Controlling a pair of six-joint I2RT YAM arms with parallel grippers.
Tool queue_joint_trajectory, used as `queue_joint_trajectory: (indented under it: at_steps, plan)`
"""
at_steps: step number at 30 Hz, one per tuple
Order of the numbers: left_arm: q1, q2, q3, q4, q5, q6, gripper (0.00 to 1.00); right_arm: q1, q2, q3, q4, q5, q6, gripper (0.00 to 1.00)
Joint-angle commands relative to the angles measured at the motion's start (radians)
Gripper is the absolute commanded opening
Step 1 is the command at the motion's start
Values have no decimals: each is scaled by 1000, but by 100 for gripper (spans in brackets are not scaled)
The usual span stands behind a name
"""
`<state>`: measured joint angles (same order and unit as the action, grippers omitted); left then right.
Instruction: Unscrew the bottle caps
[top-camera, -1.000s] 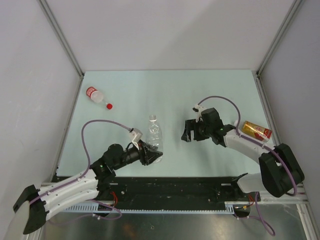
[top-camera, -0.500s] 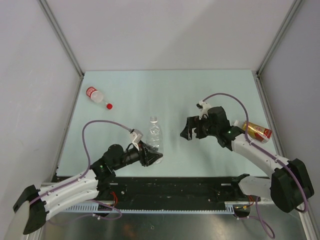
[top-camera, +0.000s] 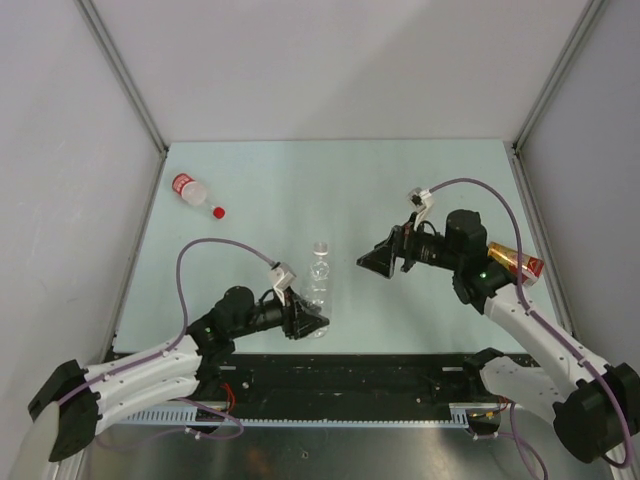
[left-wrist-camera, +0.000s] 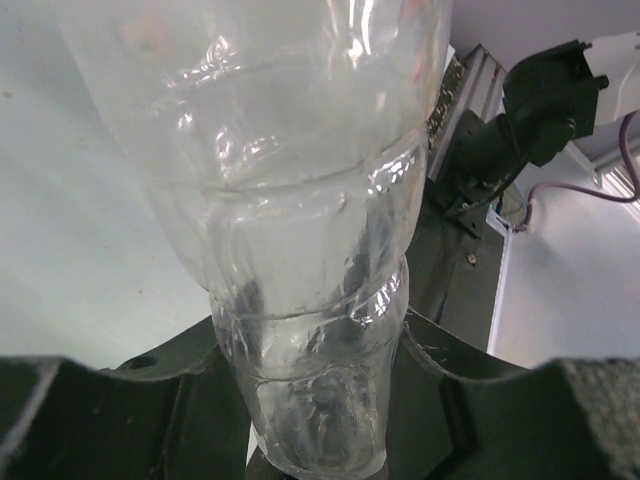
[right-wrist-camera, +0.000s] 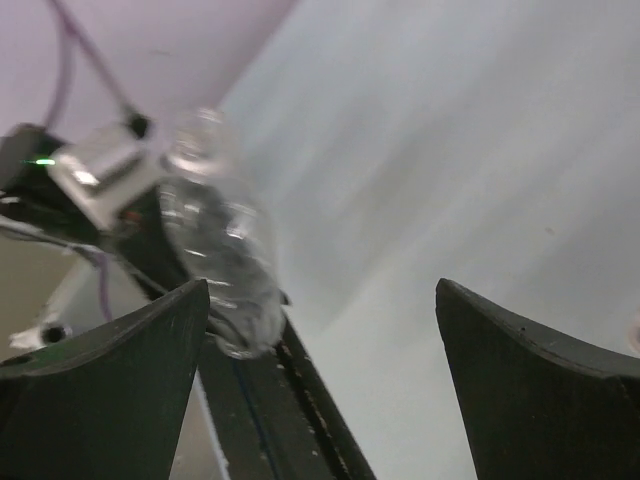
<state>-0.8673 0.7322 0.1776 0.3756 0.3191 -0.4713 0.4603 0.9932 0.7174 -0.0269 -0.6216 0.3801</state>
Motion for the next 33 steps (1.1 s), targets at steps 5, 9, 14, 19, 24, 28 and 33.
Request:
queue_joint_trajectory:
  at_steps: [5,9,14,19,24,28,33]
  plan:
    - [-31,61,82,29,102,26,0,10,-28,30,384,-231,272,99]
    - [-77,88,111,29,90,46,0,43,28,31,451,-234,321,99]
    - [-116,125,134,29,80,59,0,98,78,35,498,-224,351,99]
    - [-137,145,152,28,69,69,0,130,99,52,452,-203,320,85]
    - [-143,154,161,29,63,76,0,141,97,53,453,-214,323,56]
    - [-147,156,161,29,51,81,0,152,107,53,436,-214,317,31]
    - [-149,155,161,28,55,80,3,160,116,54,428,-215,311,2]
